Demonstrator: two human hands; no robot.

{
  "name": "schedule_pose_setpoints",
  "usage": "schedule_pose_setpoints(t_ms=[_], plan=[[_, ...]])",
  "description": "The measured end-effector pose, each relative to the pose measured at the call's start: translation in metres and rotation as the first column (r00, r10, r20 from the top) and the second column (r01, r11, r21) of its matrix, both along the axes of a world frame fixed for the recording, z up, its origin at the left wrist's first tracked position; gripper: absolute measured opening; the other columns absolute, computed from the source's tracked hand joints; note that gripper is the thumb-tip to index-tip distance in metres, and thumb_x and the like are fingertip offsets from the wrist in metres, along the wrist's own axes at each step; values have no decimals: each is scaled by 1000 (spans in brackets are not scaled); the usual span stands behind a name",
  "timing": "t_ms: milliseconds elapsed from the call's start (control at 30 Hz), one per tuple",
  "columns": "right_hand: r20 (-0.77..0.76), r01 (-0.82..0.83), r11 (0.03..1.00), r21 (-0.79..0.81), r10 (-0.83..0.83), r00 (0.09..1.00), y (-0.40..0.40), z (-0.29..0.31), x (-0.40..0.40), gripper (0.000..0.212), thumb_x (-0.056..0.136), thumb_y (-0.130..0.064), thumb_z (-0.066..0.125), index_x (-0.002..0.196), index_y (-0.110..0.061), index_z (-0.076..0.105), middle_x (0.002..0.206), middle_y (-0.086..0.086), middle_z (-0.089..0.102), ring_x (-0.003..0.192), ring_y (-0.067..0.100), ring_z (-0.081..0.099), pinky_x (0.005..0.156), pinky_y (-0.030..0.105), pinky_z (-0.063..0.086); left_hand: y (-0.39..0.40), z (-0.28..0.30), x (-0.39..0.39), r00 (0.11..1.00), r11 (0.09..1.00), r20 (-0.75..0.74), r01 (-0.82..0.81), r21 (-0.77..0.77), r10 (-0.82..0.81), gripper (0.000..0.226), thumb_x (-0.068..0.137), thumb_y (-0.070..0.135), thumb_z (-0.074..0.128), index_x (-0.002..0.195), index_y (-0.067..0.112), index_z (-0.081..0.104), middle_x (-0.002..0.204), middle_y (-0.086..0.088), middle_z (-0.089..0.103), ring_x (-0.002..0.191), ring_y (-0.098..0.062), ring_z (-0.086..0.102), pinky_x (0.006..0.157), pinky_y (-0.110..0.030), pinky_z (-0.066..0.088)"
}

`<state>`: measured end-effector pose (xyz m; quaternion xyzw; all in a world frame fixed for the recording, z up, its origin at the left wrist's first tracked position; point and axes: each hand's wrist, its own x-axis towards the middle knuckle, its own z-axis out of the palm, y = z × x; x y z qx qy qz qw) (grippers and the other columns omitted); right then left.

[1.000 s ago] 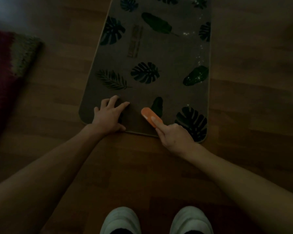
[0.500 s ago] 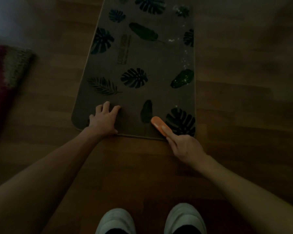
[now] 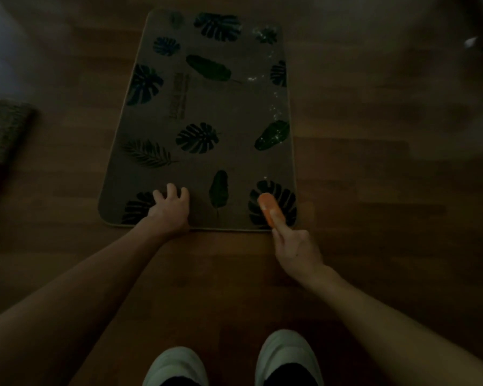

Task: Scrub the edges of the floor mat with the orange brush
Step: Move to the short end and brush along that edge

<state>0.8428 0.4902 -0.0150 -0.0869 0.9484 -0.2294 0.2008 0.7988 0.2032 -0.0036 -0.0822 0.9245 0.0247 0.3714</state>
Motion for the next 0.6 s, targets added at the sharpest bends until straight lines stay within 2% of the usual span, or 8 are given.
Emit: schedule_pose_setpoints(t_ms=[33,100,167,267,333,467,600], plan=[[8,-88,996,5,88,996,-17,-1,4,59,106,-33,35,155,-50,6,75,13,64,56,24,56,56,39,51,7,1,1,1000,1000,8,5,10,-5,91,93,27,63,158,26,-1,162,-15,-8,146,-51,1,116,-59,27],[46,-201,978,59,199,979,-47,0,4,60,107,-31,34,157,-46,5,86,14,65,63,23,54,60,37,48,20,0,1,1000,999,11,27,29,-27,87,94,31,60,157,34,1,163,-11,-9,147,-50,-2,114,-61,29],[64,-205,974,93,200,978,-61,-1,-1,58,107,-30,36,158,-40,9,92,14,65,68,23,55,63,35,47,29,-3,3,999,998,-4,35,45,-35,83,94,40,60,157,34,6,163,-9,-6,147,-49,-1,111,-62,33],[10,-233,965,117,233,972,-45,-4,-5,56,107,-35,33,158,-38,10,86,12,66,66,25,60,62,35,49,32,-4,3,999,999,-28,46,19,-45,83,91,57,58,155,31,11,162,-10,-2,146,-50,2,106,-62,40],[15,-191,974,123,191,981,-24,-4,-10,55,107,-39,32,157,-40,9,85,11,65,63,24,56,60,34,47,37,-4,1,998,998,-31,55,-13,-56,83,89,64,53,153,29,13,161,-12,-1,145,-53,4,103,-63,42],[9,-53,991,125,52,999,25,0,-17,56,106,-41,34,156,-44,10,81,11,61,66,26,58,64,37,52,52,-4,-4,999,999,-6,35,-37,-35,78,91,67,45,149,26,13,158,-18,0,142,-59,5,98,-66,44],[8,73,978,193,-76,997,72,6,-21,53,105,-42,36,155,-44,20,89,18,67,74,33,62,69,39,51,58,-2,-5,995,990,-13,92,-105,-94,76,91,68,42,146,22,17,154,-23,7,139,-61,14,93,-65,47]])
